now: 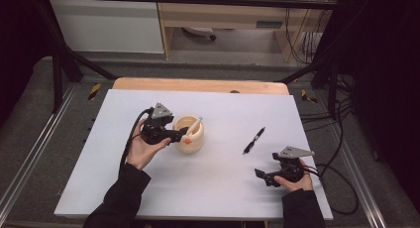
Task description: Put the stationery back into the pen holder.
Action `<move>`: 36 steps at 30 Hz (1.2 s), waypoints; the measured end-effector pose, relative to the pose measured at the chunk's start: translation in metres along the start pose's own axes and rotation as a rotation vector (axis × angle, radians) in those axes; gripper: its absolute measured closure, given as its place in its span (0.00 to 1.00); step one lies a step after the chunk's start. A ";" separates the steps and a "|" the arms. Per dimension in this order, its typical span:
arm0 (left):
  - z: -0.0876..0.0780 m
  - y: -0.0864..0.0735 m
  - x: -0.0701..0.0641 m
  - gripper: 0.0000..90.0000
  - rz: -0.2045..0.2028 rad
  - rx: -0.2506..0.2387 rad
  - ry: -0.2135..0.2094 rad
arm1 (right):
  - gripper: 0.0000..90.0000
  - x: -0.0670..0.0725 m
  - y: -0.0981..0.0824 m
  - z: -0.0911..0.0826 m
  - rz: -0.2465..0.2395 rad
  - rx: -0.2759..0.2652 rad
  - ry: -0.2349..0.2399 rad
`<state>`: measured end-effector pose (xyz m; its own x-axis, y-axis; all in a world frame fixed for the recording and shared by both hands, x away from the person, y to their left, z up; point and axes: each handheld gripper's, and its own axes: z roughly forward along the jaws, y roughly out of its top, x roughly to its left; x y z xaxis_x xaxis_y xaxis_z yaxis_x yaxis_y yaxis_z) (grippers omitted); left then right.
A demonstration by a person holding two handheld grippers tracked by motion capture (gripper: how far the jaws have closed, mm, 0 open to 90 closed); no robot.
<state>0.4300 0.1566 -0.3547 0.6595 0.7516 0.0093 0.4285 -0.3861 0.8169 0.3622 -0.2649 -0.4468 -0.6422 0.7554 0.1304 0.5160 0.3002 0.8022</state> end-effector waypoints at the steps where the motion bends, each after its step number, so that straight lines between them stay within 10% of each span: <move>1: -0.002 -0.002 0.001 0.28 0.002 0.008 -0.003 | 0.01 0.000 0.000 0.000 0.001 0.001 0.000; 27: -0.039 -0.098 0.032 0.06 0.002 0.107 0.017 | 0.01 0.003 0.003 0.004 0.026 0.005 -0.054; 36: -0.045 -0.118 0.036 0.03 0.006 0.139 0.031 | 0.21 0.006 0.012 0.007 0.006 0.004 -0.030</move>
<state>0.3754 0.2532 -0.4249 0.6441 0.7642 0.0336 0.5072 -0.4595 0.7291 0.3682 -0.2525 -0.4409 -0.6218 0.7743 0.1178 0.5223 0.2978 0.7991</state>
